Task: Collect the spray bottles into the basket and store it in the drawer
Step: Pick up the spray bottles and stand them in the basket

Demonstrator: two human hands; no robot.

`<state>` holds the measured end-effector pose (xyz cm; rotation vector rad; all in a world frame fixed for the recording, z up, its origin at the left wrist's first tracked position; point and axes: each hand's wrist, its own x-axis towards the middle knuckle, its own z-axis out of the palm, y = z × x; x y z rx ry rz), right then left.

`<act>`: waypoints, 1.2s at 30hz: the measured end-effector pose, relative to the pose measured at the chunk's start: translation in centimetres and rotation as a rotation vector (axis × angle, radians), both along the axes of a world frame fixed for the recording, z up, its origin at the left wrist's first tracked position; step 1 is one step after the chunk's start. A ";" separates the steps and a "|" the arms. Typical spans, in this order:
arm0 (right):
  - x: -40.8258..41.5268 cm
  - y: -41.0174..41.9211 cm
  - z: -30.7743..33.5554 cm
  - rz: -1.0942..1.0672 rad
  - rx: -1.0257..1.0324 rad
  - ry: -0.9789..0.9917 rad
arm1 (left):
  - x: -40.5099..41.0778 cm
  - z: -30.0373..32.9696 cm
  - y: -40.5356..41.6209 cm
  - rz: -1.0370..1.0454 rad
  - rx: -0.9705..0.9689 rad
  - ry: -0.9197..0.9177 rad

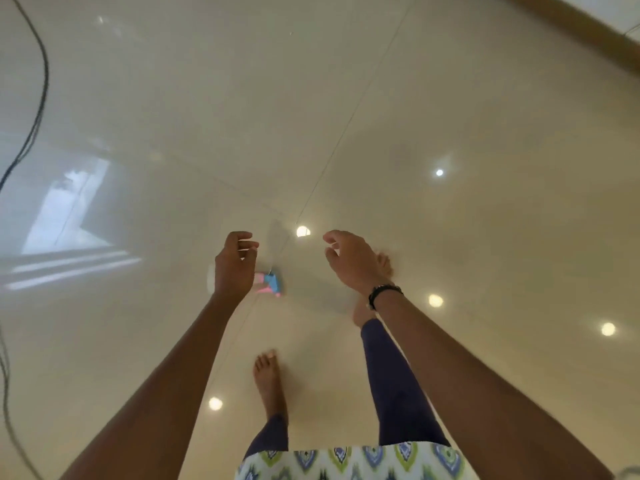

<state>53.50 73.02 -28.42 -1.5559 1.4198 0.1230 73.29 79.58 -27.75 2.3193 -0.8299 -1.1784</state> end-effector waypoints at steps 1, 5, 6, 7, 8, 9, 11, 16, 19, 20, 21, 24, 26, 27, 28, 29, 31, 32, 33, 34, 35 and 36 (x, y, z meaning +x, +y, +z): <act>0.7 1.6 -1.3 0.054 0.080 0.032 | 0.9 -1.0 2.0 0.020 0.032 0.001; 3.7 8.1 -7.1 0.111 0.248 0.133 | 4.4 -5.4 9.5 0.021 0.093 0.004; 4.6 9.6 -8.6 0.096 0.270 0.152 | 5.1 -6.5 11.2 -0.001 0.109 -0.003; 5.5 11.0 -10.1 0.081 0.284 0.162 | 6.0 -7.7 12.6 -0.025 0.117 -0.008; 6.5 12.2 -11.5 0.075 0.295 0.172 | 6.8 -8.8 14.0 -0.046 0.122 -0.016; 7.5 13.3 -13.0 0.072 0.298 0.176 | 7.7 -10.0 15.1 -0.065 0.125 -0.033; 9.5 14.8 -15.6 0.045 0.289 0.166 | 9.1 -12.3 16.9 -0.085 0.143 -0.073; 13.6 16.2 -22.1 -0.146 0.185 0.113 | 11.3 -18.3 17.5 -0.107 0.120 -0.118; 14.7 16.8 -25.5 -0.336 0.217 0.092 | 11.8 -21.7 16.9 -0.072 0.092 -0.070; 14.9 17.2 -26.4 -0.377 0.246 0.098 | 11.7 -22.6 16.7 -0.043 0.085 -0.042; 15.0 17.6 -27.2 -0.399 0.269 0.096 | 11.6 -23.4 16.5 -0.006 0.079 -0.024; 15.4 18.2 -28.6 -0.545 0.327 0.018 | 11.2 -24.8 15.9 0.091 0.074 -0.027; 15.0 18.3 -28.2 -0.639 0.372 -0.049 | 10.9 -25.2 15.9 0.130 0.067 -0.029; 14.5 18.3 -27.6 -0.688 0.408 -0.079 | 10.7 -25.2 16.0 0.147 0.076 -0.020; 13.9 18.3 -26.8 -0.735 0.430 -0.102 | 10.5 -24.9 16.1 0.169 0.087 -0.002; 13.0 18.2 -26.1 -0.794 0.435 -0.121 | 10.2 -24.4 16.1 0.196 0.098 0.021; 11.2 17.4 -23.7 -0.918 0.431 -0.179 | 9.4 -22.8 16.1 0.237 0.110 0.073; 10.3 16.8 -22.3 -0.974 0.426 -0.222 | 8.8 -21.7 15.9 0.236 0.106 0.096; 9.6 16.1 -20.4 -1.033 0.422 -0.275 | 8.1 -20.5 15.6 0.224 0.101 0.116; 9.0 15.5 -18.6 -1.067 0.406 -0.324 | 7.5 -19.5 15.4 0.205 0.093 0.127; 8.2 14.5 -16.1 -1.086 0.370 -0.360 | 6.6 -17.8 14.5 0.165 0.081 0.127; 7.6 13.6 -14.0 -1.072 0.325 -0.370 | 5.9 -16.4 13.7 0.122 0.074 0.117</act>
